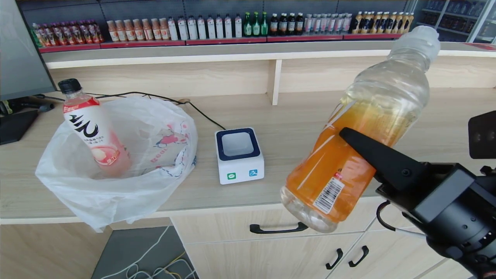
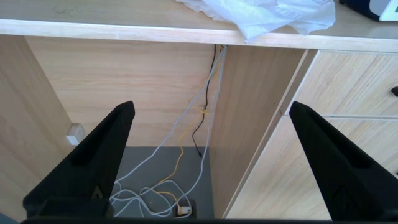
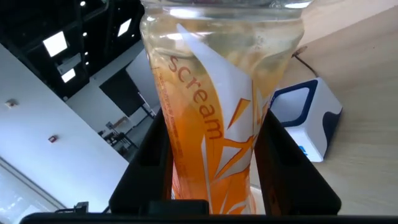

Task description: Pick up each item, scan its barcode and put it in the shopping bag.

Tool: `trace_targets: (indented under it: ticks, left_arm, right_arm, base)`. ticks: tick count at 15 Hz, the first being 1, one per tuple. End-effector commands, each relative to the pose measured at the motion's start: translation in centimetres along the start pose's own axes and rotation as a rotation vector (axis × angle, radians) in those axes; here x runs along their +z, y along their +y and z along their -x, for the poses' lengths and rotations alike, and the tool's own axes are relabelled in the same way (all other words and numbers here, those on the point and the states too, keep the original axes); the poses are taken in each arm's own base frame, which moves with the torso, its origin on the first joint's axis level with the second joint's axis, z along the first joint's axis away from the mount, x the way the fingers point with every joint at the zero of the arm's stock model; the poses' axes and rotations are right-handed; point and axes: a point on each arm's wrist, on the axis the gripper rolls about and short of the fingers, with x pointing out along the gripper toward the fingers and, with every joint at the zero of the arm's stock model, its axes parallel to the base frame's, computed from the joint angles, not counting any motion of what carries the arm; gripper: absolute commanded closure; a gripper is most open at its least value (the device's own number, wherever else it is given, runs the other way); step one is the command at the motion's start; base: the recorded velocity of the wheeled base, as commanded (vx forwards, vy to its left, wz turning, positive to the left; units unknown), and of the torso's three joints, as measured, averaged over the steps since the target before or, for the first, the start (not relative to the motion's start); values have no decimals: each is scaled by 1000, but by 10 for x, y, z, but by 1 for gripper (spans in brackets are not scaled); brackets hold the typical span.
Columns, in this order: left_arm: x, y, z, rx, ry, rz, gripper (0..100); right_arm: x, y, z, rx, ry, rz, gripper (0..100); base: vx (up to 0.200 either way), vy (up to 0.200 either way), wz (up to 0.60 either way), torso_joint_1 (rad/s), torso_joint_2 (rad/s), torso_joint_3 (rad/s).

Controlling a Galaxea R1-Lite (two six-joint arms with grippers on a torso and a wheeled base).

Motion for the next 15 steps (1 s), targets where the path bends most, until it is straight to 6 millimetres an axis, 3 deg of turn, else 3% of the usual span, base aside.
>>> trace_targets:
  ticks: [1, 4, 15]
  left_arm:
    - [0, 0, 0, 0, -1, 0, 0]
    - [0, 0, 0, 0, -1, 0, 0]
    - [0, 0, 0, 0, -1, -6, 0]
  right_arm:
    - [2, 7, -1, 32, -8, -10, 100]
    - [9, 24, -16, 114, -53, -82, 100]
    - [-1, 30, -22, 145, -18, -109, 100]
  base:
    - [0, 0, 0, 0, 0, 0]
    - [0, 0, 0, 0, 0, 0]
    - [0, 0, 0, 0, 0, 0]
